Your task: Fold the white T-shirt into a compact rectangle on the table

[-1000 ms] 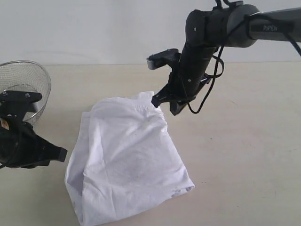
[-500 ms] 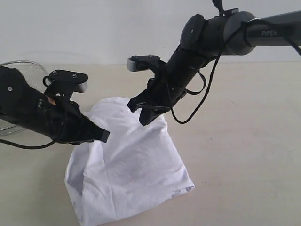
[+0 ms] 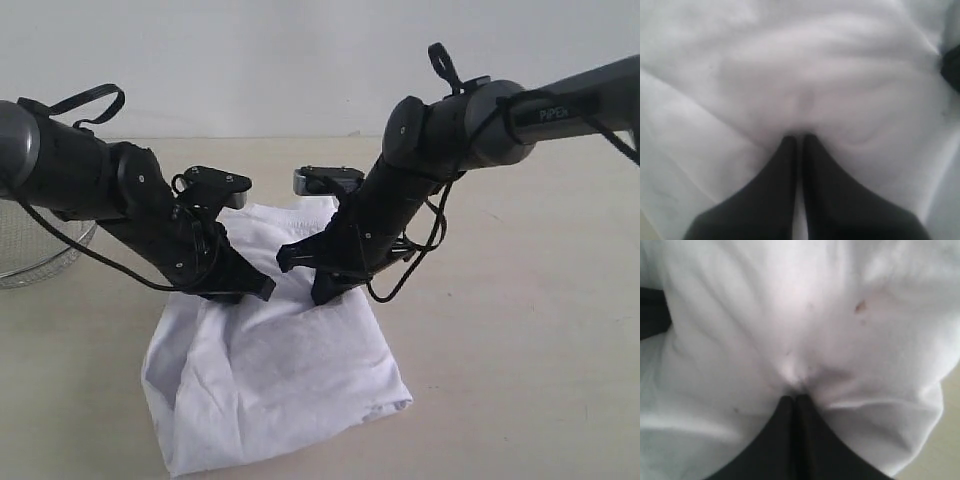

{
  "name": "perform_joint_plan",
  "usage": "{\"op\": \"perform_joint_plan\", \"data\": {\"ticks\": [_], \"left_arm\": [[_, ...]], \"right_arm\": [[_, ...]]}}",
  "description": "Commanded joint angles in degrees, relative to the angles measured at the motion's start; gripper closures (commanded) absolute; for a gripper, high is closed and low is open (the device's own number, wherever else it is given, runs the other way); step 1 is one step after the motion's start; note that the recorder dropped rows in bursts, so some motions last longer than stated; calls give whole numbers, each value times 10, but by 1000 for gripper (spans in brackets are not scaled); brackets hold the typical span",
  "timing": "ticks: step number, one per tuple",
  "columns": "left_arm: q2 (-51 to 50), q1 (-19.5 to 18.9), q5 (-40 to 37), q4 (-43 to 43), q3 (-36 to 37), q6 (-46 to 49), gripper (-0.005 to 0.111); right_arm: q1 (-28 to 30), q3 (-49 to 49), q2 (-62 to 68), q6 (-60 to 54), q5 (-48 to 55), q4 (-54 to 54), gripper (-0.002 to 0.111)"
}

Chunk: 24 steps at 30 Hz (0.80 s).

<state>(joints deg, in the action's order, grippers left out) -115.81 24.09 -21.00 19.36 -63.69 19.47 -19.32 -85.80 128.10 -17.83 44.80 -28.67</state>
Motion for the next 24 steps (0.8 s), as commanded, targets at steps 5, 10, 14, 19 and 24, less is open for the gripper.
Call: {"op": "perform_joint_plan", "data": {"ticks": [5,10,14,19,24], "left_arm": [[-26,6,-47,126,-46,140,102],[-16,35,-65,228,-87,243,102],[-10,55,-74,233,-126,248,102],[0,56,-91,228,-156,219,102],[20,49,-85,160,-156,168,102]], "right_arm": [[70,136,-32,-2,-39,100,109],[68,138,-47,-10,-31,102,109],[71,138,-47,-9,-32,114,109],[102,138,-47,-4,-21,125,109],[137,138,-47,-11,-10,134,109]]}}
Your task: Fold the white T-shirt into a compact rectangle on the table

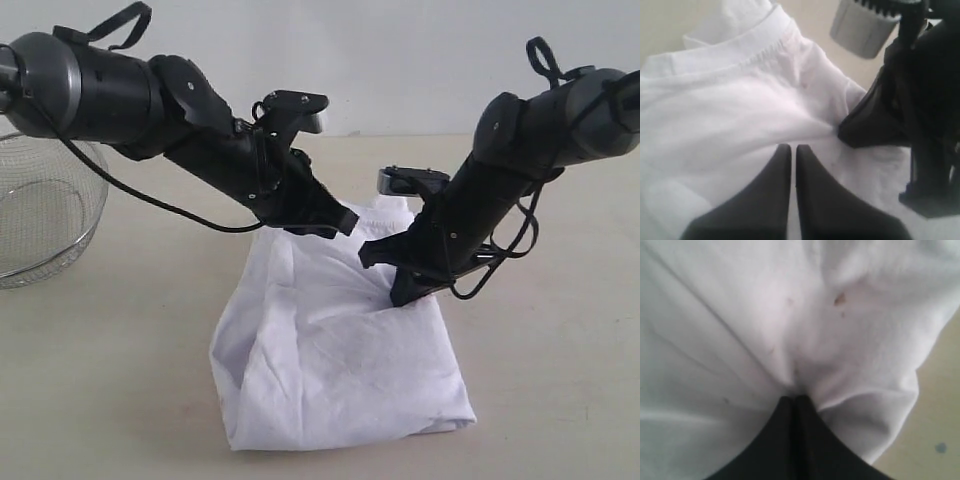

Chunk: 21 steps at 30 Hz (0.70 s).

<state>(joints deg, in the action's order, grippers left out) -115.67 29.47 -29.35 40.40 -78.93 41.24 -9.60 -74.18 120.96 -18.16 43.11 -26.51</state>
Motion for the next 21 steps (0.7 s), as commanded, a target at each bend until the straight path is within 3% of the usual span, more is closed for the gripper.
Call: {"op": "perform_joint_plan", "data": {"ticks": [1,17,21], "left_arm": [[22,-10,-3,-65,-4,-61,102],[30,-89,-88,-127,-4,-89,102],[30,-92,-101,-147,-4,-89,102]], "right_arm": [[45,22,25,-7,9,121,109],[137,21,-6,9,1,152,109],[123,21,-37,-82,28,56,109]]}}
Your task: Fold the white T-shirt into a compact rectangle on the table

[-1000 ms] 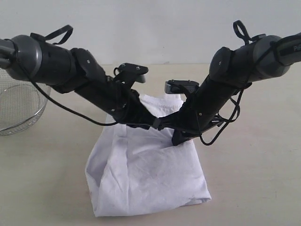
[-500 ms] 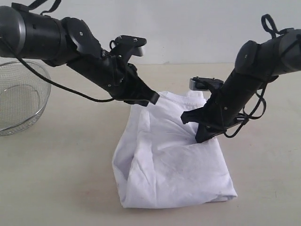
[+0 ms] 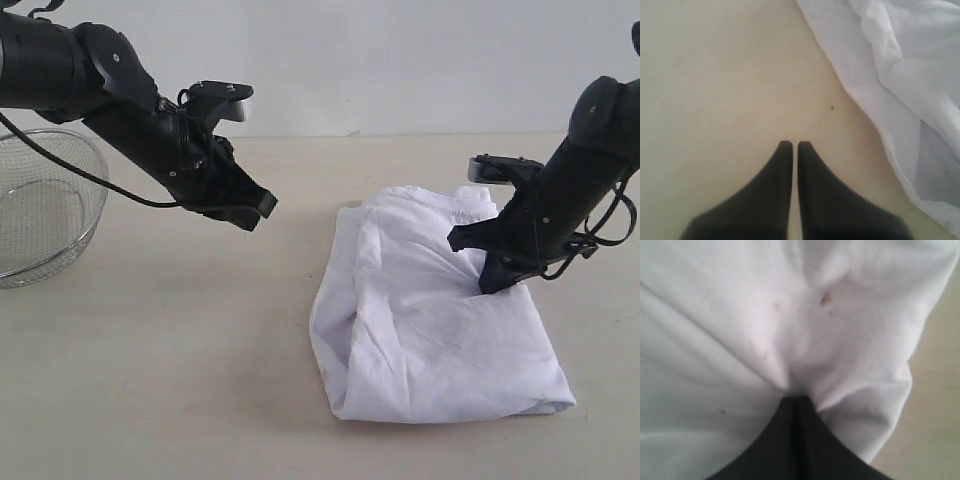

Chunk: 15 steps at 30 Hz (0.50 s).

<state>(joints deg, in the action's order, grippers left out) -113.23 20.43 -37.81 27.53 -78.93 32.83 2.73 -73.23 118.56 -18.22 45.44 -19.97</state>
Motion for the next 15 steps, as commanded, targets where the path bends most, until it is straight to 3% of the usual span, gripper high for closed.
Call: {"op": "perform_joint_plan", "data": {"ticks": [1,7,12,15], "left_arm": [[6,-1,-17,-19,-4,-5,102],[6,-1,-29,-15,-4,-9,102],[6,-1,-19,-15,-4,-9,102],[6,-1,-19,-15,-4,-9,102]], "right_arm": [[-7,12,-23,-110,14,-44,109],[-72,12,-77,-182,26,-138,103],[-130,12,-94,-177,0,-139,74],[-159,12,-92,-95,-41,-137,54]]}}
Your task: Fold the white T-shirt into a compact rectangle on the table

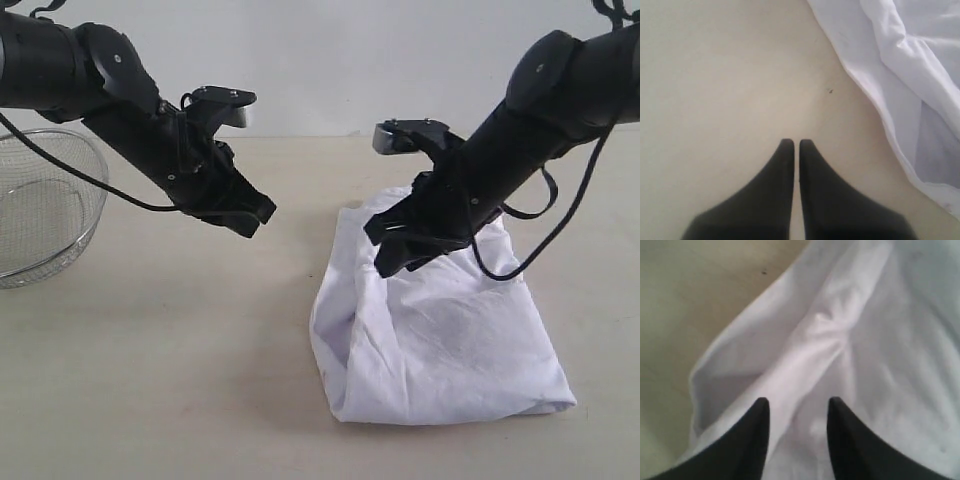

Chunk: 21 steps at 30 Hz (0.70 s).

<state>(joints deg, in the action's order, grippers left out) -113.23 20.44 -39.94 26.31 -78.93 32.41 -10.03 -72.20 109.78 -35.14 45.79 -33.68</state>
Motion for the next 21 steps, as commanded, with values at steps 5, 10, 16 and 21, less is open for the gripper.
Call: {"op": "perform_joint_plan", "data": {"ticks": [5,10,16,21], "left_arm": [[6,-2,3,-2,-4,-5,102],[6,-2,-6,-2,-4,-5,102],[6,-2,-13,-2,-4,-5,102],[6,-2,-17,-1,-4,-5,102]], "right_arm": [[-66,1,5,113,-91,1,53],[-66,0,43,145,-99,12,53],[-66,-39,102,198,-66,49,58],[-66,-57,106,204,-55,55,86]]}}
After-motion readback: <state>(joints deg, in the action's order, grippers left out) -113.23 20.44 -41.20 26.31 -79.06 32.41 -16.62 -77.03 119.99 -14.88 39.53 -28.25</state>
